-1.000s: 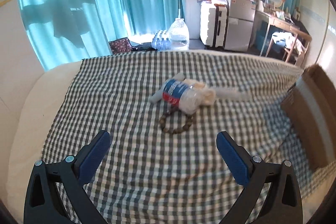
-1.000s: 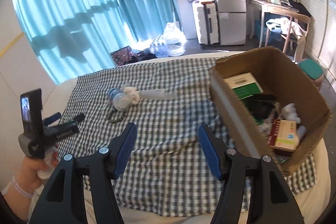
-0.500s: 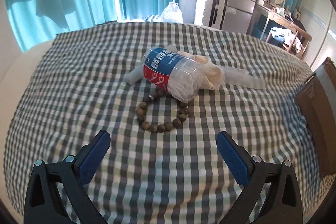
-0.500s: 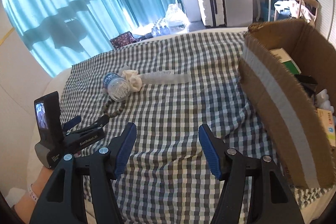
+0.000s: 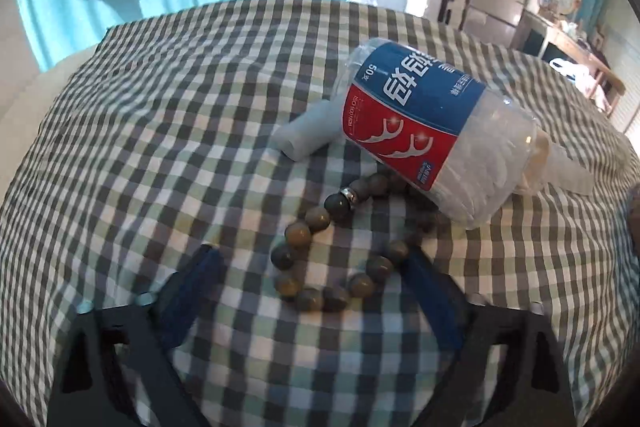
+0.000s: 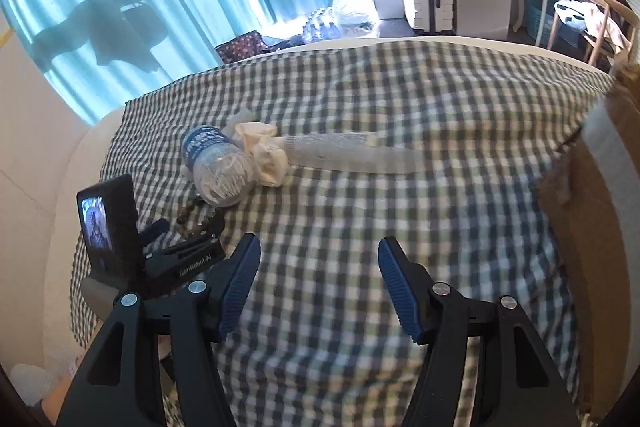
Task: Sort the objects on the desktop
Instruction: 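Grasp the dental floss bottle with the right tool while the left tool grasps the bead bracelet, then carry the floss bottle and bracelet into the cardboard box and release both, then move both tools back toward the lace cloth and white tube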
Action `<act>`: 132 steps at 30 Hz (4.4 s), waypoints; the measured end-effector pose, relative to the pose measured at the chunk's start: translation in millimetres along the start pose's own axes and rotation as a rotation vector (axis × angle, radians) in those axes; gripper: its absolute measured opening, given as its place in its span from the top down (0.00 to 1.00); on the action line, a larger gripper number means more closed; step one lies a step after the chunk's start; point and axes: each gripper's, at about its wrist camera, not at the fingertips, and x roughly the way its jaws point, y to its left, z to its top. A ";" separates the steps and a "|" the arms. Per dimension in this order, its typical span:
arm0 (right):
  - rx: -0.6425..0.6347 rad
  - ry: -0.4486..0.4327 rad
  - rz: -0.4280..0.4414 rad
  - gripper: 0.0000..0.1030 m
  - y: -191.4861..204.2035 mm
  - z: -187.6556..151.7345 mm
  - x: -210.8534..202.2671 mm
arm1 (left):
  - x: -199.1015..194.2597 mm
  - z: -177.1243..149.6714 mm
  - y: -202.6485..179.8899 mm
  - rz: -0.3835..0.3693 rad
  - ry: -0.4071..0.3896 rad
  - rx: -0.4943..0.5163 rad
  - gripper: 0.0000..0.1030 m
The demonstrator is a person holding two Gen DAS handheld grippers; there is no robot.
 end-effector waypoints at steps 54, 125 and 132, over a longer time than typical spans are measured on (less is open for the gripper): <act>-0.002 -0.051 0.108 0.39 62.2 -48.6 -118.9 | -262.4 2.8 23.4 -0.254 -0.192 0.075 0.89; 0.179 -0.283 -0.145 0.31 -106.5 -65.9 -241.7 | -247.1 -5.8 -59.0 -0.047 -0.103 0.176 0.03; 0.082 -0.225 -0.089 0.31 -51.6 -63.8 -192.5 | -220.2 -41.1 27.0 -0.004 -0.028 0.011 0.03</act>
